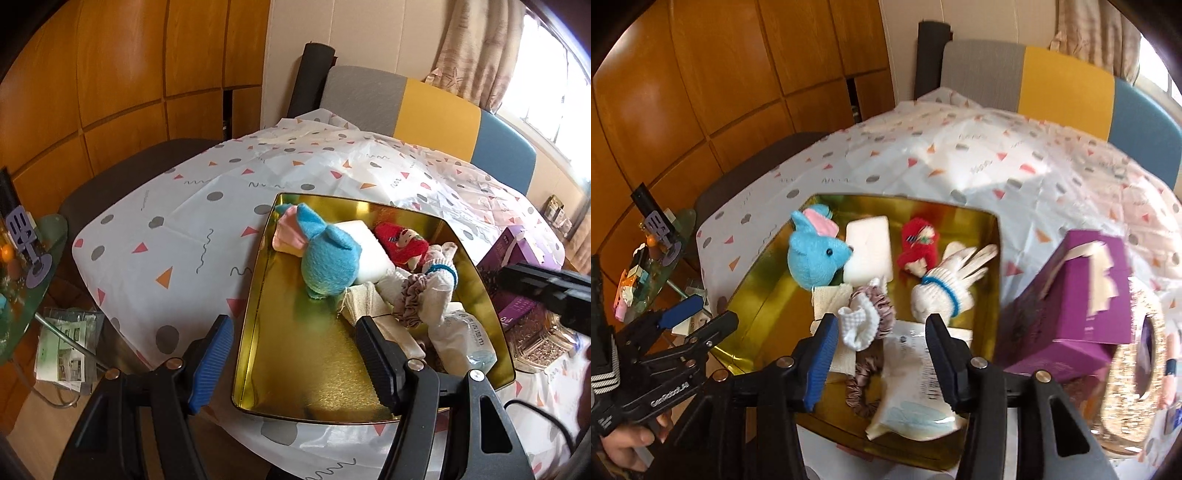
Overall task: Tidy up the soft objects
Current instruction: 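Withdraw the right gripper and grasp the blue Tempo tissue pack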
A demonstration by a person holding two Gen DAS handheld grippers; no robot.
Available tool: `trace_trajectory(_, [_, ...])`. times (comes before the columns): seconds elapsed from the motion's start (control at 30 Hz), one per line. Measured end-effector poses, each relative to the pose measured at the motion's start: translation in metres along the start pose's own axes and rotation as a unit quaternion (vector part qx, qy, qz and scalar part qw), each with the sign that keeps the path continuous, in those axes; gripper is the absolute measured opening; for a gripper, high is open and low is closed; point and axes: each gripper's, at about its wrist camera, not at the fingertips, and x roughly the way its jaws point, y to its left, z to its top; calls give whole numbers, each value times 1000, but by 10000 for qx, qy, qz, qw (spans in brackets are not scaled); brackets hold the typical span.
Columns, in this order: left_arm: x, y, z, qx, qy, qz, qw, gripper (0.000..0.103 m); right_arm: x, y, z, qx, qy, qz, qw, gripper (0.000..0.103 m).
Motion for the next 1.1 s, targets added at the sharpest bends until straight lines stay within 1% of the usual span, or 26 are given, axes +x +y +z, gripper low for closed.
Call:
trace_trajectory(0.13, [-4, -4, 1, 79, -55, 9, 10000, 69, -30, -16, 1, 7, -365, -133, 9992, 49])
trace_trajectory(0.2, [-5, -6, 2, 114, -64, -4, 9999, 69, -46, -31, 0, 90, -524, -243, 9983, 49])
trace_trajectory(0.3, [-6, -11, 1, 182, -67, -23, 9998, 69, -69, -57, -1, 316, -732, -453, 9958, 49])
trace_trajectory(0.43, [-7, -17, 1, 249, -66, -43, 9997, 69, -99, -103, -6, 729, -974, -867, 9888, 49])
trace_trajectory(0.6, [-7, -25, 0, 370, -50, -61, 9993, 69, -127, -162, -25, 1271, -1039, -1425, 9761, 49])
trace_trajectory(0.7, [-8, -31, 0, 457, -43, -76, 9989, 69, -137, -200, -42, 1627, -953, -1769, 9660, 49])
trace_trajectory(0.8, [-9, -39, -1, 548, -29, -110, 9984, 69, -145, -240, -63, 2074, -889, -2112, 9510, 49])
trace_trajectory(0.9, [-10, -47, -1, 651, -39, -178, 9977, 69, -152, -285, -89, 2632, -790, -2497, 9285, 49])
trace_trajectory(0.93, [-11, -49, -1, 681, -43, -200, 9975, 69, -153, -303, -100, 2867, -727, -2641, 9180, 49])
trace_trajectory(1.0, [-11, -54, -1, 742, -18, -237, 9970, 69, -153, -332, -119, 3243, -632, -2816, 9008, 49])
trace_trajectory(1.1, [-11, -61, 0, 804, -11, -267, 9964, 69, -154, -378, -156, 3958, -511, -2918, 8693, 49])
